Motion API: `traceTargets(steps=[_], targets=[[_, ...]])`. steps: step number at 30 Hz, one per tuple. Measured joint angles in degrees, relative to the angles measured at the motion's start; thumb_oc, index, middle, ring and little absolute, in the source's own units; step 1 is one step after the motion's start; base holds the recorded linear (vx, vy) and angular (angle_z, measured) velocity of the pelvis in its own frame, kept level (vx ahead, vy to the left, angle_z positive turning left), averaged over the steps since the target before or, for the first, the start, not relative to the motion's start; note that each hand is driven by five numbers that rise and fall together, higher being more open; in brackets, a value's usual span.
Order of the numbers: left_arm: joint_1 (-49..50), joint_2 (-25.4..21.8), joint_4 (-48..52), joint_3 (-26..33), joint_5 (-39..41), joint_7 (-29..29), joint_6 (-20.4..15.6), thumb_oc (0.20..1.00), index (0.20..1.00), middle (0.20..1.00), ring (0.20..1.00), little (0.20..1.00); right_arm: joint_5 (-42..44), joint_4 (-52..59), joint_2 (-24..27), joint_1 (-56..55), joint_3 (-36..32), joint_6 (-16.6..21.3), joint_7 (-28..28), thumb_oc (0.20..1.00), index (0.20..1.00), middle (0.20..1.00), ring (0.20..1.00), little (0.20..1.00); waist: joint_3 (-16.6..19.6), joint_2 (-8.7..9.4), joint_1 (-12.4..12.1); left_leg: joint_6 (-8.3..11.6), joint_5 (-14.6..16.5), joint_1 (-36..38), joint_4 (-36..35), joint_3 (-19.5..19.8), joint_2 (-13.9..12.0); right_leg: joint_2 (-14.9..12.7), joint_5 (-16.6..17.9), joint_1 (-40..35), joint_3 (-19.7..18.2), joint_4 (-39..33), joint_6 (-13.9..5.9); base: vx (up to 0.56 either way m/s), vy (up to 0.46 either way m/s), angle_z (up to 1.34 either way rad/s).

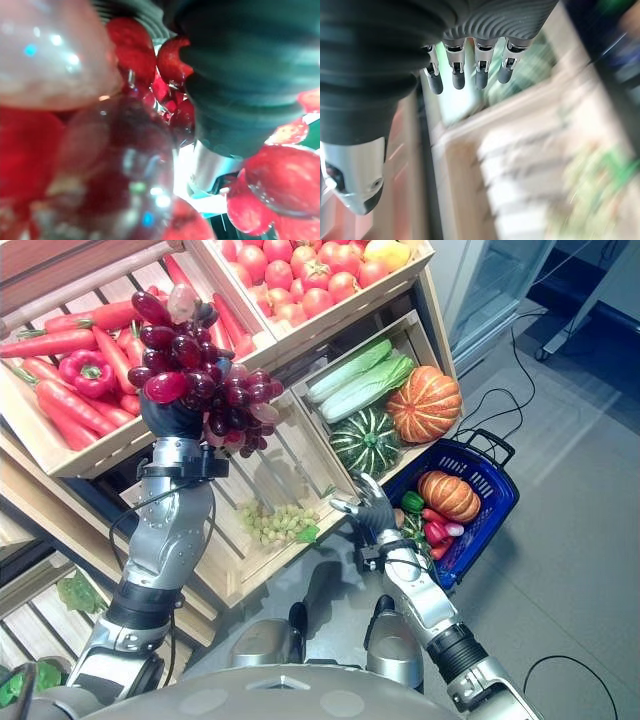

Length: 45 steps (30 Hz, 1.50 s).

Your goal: Pick up fruits and vegetables into the basket

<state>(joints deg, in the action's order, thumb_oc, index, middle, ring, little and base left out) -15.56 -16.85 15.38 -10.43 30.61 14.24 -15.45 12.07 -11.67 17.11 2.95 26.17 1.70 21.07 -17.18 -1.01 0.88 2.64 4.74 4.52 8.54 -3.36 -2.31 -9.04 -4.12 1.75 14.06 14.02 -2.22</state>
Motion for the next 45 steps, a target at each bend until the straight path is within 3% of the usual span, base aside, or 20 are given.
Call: traceTargets(steps=[4,8,15,24,34,45], targets=[[-0.44,0.25,-0.01,-1.71,3.17,0.13,0.28,0.2,0.2,0.2,0.2,0.2,-7.26,0.94,0.94,2.58,2.14,-0.25,5.7,1.0,1.0,1.0,1.0,1.0,0.31,-0.53,1.42,-0.15,0.08,0.11,-0.02,-0.99,0.08,0.06,0.26,0.64,-1.31,0.01,-0.13,0.0,0.036,-0.17],[-1.27,1.13,-0.04,-4.56,6.47,0.2,1.61,0.2,0.2,0.2,0.2,0.2,-10.21,2.12,0.7,7.25,5.91,-0.79,7.47,1.0,1.0,1.0,1.0,1.0,0.35,-0.73,1.82,-0.16,0.05,0.26,0.12,-0.98,0.07,0.1,0.35,0.68,-1.35,0.02,-0.05,0.0,0.0,0.0],[-1.31,3.58,-0.37,-8.45,7.66,0.0,4.09,0.2,0.2,0.2,0.2,0.2,-8.61,5.48,-0.61,11.19,8.34,-0.17,7.58,1.0,1.0,1.0,1.0,1.0,0.91,-2.43,0.97,-0.16,0.05,0.24,0.1,-0.93,0.09,0.09,0.36,0.68,-1.26,0.03,-0.06,0.0,0.0,0.0],[-1.3,3.6,-0.37,-9.08,7.52,0.29,4.19,0.2,0.2,0.2,0.2,0.2,-5.34,12.14,-0.06,11.19,8.26,1.19,9.67,1.0,1.0,1.0,1.0,1.0,0.89,-2.52,0.69,-0.16,0.05,0.11,0.1,-0.94,0.08,0.08,0.36,0.69,-1.2,0.01,-0.06,0.0,0.0,0.0],[-1.22,3.06,-0.4,-10.13,6.37,-0.04,6.52,0.2,0.2,0.2,0.2,0.2,-5.24,15.09,0.43,11.57,8.24,1.17,9.26,1.0,1.0,1.0,1.0,1.0,0.89,-2.51,-0.07,-0.16,0.05,-0.19,0.11,-0.88,0.09,0.07,0.36,0.7,-1.01,0.0,-0.05,0.0,0.0,0.0],[-1.23,2.43,-0.41,-11.73,6.6,-5.4,8.23,0.2,0.2,0.2,0.2,0.2,-3.53,14.87,0.52,12.67,8.71,0.29,3.18,1.0,1.0,1.0,1.0,1.0,0.89,-2.47,-1.77,-0.17,0.05,-0.55,0.15,-0.4,0.18,-0.06,0.35,0.65,-0.51,0.04,-0.06,0.0,-0.006,0.01]])
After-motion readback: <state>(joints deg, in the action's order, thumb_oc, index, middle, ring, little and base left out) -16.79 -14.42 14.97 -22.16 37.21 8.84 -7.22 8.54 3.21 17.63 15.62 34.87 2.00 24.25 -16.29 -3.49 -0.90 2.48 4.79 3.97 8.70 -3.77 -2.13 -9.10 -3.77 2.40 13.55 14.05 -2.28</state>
